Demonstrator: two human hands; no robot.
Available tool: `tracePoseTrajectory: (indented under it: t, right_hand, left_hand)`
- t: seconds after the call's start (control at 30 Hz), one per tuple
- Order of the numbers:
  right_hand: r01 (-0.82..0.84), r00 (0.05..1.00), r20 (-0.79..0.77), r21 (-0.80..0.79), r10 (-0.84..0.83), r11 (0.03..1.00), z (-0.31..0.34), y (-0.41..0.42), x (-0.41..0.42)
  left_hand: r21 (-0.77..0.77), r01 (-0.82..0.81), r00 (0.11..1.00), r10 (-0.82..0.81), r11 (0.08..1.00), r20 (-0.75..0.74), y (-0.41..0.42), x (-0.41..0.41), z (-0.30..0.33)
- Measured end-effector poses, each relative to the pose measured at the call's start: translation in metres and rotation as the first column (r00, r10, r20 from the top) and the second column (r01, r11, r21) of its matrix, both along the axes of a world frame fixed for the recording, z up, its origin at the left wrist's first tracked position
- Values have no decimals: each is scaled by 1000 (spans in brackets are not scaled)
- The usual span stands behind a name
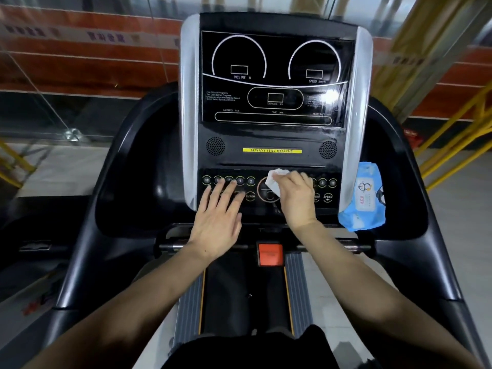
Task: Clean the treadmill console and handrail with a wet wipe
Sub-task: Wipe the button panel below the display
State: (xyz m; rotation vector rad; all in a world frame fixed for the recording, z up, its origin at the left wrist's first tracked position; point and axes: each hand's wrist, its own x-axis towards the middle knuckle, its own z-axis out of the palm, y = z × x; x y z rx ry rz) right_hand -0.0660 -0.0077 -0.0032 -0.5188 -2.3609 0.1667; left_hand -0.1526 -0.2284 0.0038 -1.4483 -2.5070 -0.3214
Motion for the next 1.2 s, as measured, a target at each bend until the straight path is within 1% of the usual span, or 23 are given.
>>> tracePoseTrajectory:
  t: [0.03, 0.1, 0.2, 0.27, 0.33, 0.4, 0.47, 0.57, 0.67, 0.7, 0.83, 0.87, 0.9, 1.0, 1.07, 1.13, 1.2]
  right_hand:
    - [-19, 1000, 8, 25, 19, 1000, -8, -7, 6]
    - [-113, 992, 60, 82, 109, 990, -26, -20, 24]
    - [-192, 976, 127, 99, 179, 976, -29, -24, 36]
    - [-162, 982, 115, 97, 151, 982, -12, -14, 17]
    - [-65, 996, 58, 61, 61, 996, 11, -3, -6]
    - [-10, 1000, 30, 16, 10, 1000, 18, -2, -16]
    - [-36, 998, 44, 28, 34, 999, 5, -16, -6]
    - [-174, 983, 78, 74, 168, 982, -20, -38, 22]
    - [-248, 965, 110, 111, 237, 962, -13, -33, 19]
    - [-236, 968, 117, 111, 223, 966, -5, -27, 11]
    - [-48, 996, 77, 27, 46, 998, 25, -14, -20]
    - [-42, 997, 73, 18, 40, 999, 25, -18, -21]
    - [-61, 995, 83, 26, 59, 998, 19, -24, -17]
    - [-192, 971, 157, 58, 181, 980, -8, -41, 9]
    - [-239, 953, 207, 75, 220, 968, -12, -42, 17]
    - [-232, 956, 203, 91, 210, 968, 0, -33, 5]
    - [-151, 978, 155, 74, 138, 986, 20, -24, -13]
  left_hand:
    - [6, 2, 1000, -2, 1000, 1, 1, 1, 0]
    - [10, 13, 1000, -13, 1000, 12, 1, 3, 0]
    - [25, 22, 1000, -22, 999, 6, -3, 6, -6]
    - [31, 20, 1000, -20, 999, 17, -5, 5, -8]
    - [38, 9, 1000, -10, 999, 25, -6, 4, -9]
    - [31, 3, 999, -4, 1000, 32, -7, 4, -8]
    - [31, 2, 1000, -3, 1000, 31, -7, 4, -8]
    - [41, -3, 999, 1, 999, 32, -11, -1, -6]
    - [45, -19, 999, 17, 999, 29, -13, -6, -5]
    - [44, -22, 999, 21, 999, 35, -13, -7, -4]
    - [40, -31, 999, 30, 999, 36, -11, -4, -4]
    - [37, -29, 999, 27, 999, 35, -11, -4, -5]
    - [36, -26, 999, 25, 999, 33, -11, -3, -5]
    - [40, -33, 999, 32, 999, 24, -13, -5, -5]
    - [39, -43, 999, 42, 998, 26, -14, -6, -4]
    - [39, -50, 998, 49, 998, 27, -15, -7, -5]
    - [34, -57, 998, 56, 998, 35, -16, -7, -5]
